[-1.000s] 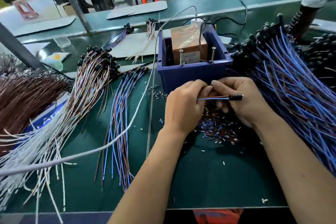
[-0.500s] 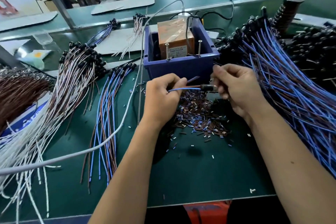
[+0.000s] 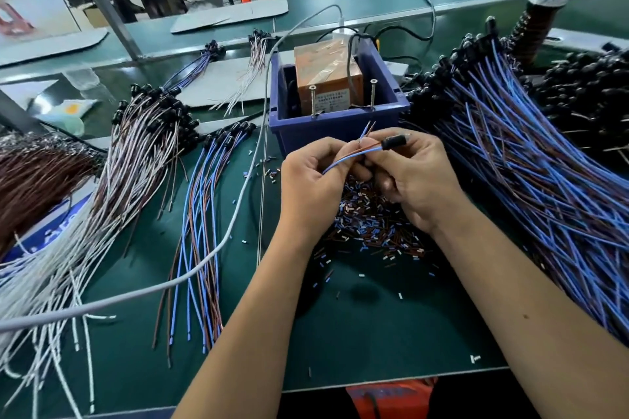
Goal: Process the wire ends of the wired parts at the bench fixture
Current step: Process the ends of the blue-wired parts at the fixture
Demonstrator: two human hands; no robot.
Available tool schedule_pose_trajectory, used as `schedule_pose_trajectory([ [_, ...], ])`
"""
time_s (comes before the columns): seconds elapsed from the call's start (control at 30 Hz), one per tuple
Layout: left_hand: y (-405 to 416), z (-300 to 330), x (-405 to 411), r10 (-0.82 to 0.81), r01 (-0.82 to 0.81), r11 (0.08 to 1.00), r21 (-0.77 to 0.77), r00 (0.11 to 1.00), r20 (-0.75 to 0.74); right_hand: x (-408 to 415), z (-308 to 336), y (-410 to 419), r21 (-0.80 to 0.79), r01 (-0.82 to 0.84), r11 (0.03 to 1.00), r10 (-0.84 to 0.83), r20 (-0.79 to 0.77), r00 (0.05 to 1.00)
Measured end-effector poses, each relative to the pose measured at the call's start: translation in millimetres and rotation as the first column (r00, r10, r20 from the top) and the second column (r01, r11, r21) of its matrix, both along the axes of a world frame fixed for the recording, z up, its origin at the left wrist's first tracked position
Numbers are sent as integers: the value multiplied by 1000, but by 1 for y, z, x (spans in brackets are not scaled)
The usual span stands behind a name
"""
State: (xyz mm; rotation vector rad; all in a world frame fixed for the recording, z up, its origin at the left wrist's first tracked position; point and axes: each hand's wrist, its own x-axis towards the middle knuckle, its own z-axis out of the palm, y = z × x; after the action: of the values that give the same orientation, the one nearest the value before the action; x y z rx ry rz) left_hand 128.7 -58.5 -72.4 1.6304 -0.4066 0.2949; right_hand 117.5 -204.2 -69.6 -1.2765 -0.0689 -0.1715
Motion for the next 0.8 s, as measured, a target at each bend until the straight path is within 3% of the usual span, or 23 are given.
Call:
schedule_pose_trajectory([
  [0.13,-1,1,-2,305,-313,950,17,935,183,0,5,2,58,31,998,-35,74,997],
  [0.23,2,3,-2,503,-493,864,-104,836,220,1,4,1,31,104,994,-108,143,984],
  [0.33,4,2,1,526,-497,846,-195,837,150,2,1,0,-159,346,924,-300,257,919],
  [0.47,5,2,4,511,-486,848,-209,856,81,5,3,-2,-340,638,691,-481,443,756],
  [0.57,7,3,5,502,-478,857,-193,858,104,4,6,3,-382,683,622,-470,516,716],
  [0.8,7,3,6,495,-470,858,-206,865,86,2,10,9,-394,698,598,-451,554,700],
])
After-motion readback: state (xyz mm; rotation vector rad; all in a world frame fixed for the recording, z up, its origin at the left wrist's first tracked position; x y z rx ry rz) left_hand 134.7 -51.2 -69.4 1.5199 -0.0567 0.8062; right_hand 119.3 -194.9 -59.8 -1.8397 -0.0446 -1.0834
